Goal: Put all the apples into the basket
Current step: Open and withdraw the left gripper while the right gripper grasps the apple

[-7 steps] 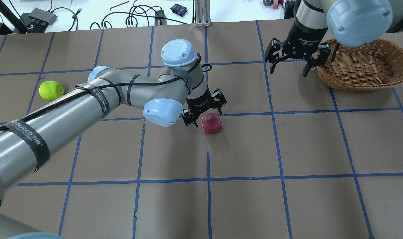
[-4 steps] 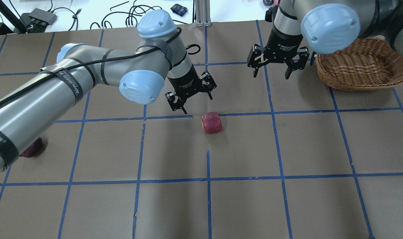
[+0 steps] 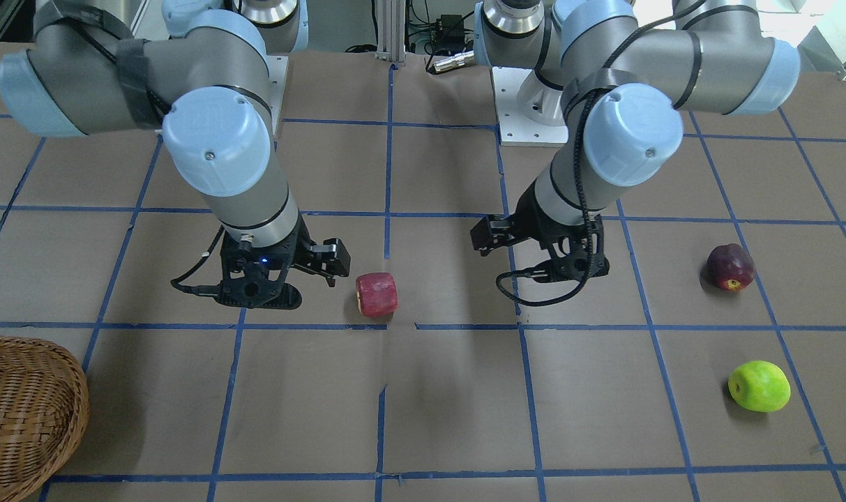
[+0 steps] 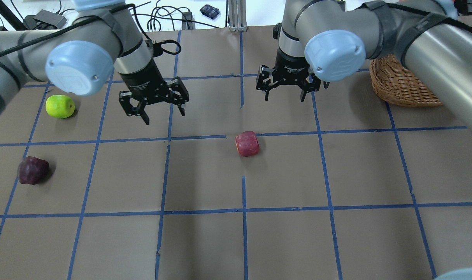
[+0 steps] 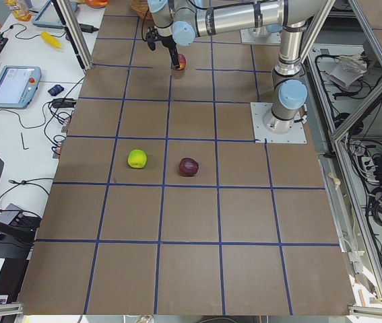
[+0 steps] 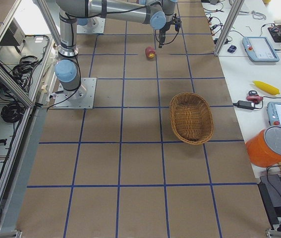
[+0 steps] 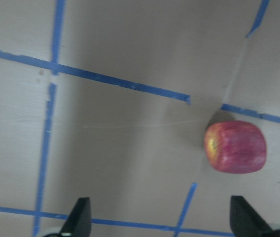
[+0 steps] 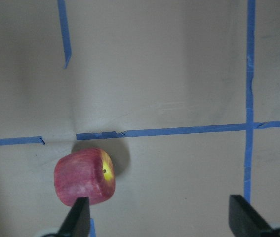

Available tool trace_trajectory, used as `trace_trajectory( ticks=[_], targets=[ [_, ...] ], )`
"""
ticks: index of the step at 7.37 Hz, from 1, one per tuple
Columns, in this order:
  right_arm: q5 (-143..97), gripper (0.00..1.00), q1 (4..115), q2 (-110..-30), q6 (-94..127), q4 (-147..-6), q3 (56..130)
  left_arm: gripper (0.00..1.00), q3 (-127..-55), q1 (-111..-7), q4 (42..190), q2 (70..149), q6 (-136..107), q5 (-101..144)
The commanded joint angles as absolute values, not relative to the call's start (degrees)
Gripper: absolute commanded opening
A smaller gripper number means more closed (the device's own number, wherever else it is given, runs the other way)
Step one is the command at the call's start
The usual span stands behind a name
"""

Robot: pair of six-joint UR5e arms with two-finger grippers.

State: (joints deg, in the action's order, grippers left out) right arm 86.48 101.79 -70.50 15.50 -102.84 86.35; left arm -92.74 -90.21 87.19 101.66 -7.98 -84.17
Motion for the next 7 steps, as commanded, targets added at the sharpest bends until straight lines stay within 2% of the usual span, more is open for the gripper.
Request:
trace_trajectory(
  ticks=[1, 3, 5, 7],
  targets=[
    [86.5, 1.0, 106.2, -66.9, 20.7, -106.7, 86.3, 1.0, -95.2, -78.5, 89.3, 99.8, 10.3, -86.1],
    [86.6, 1.0, 109.7, -62.4, 21.7, -110.1, 86.5, 1.0, -97.7, -68.9, 87.6, 100.6, 17.5, -94.3],
    [86.6, 1.0, 110.7, -60.9, 21.4, -110.0, 87.0, 0.98, -99.8, -61.4, 81.8, 101.2, 34.6, -96.6],
    [87.0, 1.0, 110.7, -60.7, 20.7, -114.4, 92.0, 0.98, -101.9, -52.6, 72.2, 103.9, 51.1, -98.3]
  ],
)
